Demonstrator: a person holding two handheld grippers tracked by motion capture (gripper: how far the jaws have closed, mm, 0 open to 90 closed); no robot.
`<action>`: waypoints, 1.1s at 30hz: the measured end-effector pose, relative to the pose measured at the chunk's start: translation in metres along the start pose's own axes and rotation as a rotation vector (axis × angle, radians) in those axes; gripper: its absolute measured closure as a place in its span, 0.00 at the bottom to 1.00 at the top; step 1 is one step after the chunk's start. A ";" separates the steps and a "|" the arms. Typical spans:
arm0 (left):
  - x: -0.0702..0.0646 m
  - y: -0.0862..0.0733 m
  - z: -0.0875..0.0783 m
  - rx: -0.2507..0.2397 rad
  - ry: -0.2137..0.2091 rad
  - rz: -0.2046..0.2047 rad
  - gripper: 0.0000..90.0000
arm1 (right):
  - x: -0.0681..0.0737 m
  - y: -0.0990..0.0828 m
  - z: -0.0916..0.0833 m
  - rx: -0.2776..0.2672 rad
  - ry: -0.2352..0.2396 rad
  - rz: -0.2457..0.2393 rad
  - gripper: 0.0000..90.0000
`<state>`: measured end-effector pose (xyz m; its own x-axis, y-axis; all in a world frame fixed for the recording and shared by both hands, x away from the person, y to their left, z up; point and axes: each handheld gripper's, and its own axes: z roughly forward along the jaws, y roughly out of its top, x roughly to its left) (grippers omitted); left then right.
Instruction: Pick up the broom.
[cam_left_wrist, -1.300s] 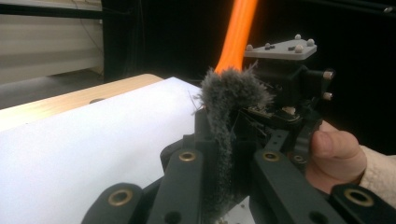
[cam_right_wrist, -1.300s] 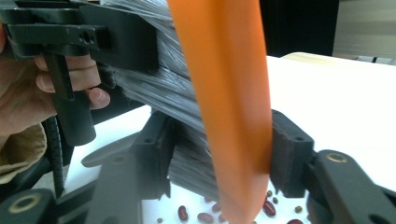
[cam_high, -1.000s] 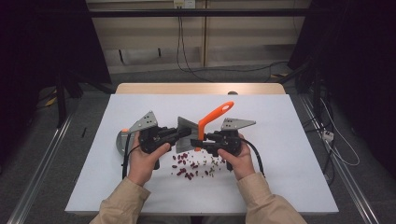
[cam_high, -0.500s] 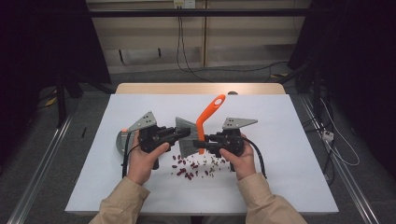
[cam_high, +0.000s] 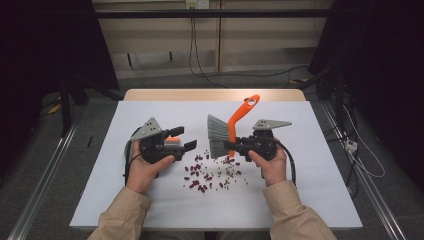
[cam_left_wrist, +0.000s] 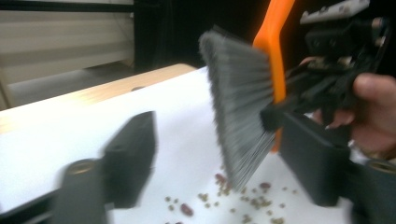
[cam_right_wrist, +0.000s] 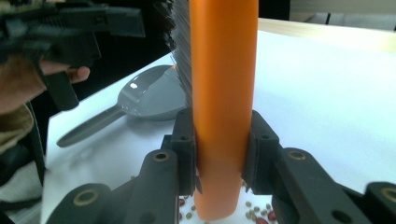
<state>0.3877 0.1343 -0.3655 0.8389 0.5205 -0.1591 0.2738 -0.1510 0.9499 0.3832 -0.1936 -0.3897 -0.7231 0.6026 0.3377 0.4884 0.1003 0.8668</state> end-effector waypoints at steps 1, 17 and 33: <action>-0.001 -0.001 0.000 0.003 0.006 -0.007 0.20 | -0.001 -0.001 -0.002 -0.002 -0.018 -0.003 0.78; 0.010 -0.016 -0.013 0.002 0.010 0.035 0.05 | -0.016 0.005 -0.045 0.061 -0.191 0.024 0.78; 0.024 -0.026 -0.044 -0.015 0.070 0.012 0.05 | -0.027 -0.010 -0.068 0.128 -0.267 0.067 0.78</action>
<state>0.3803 0.1879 -0.3818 0.8069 0.5764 -0.1288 0.2562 -0.1452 0.9556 0.3651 -0.2648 -0.3824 -0.5417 0.7962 0.2696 0.6006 0.1422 0.7868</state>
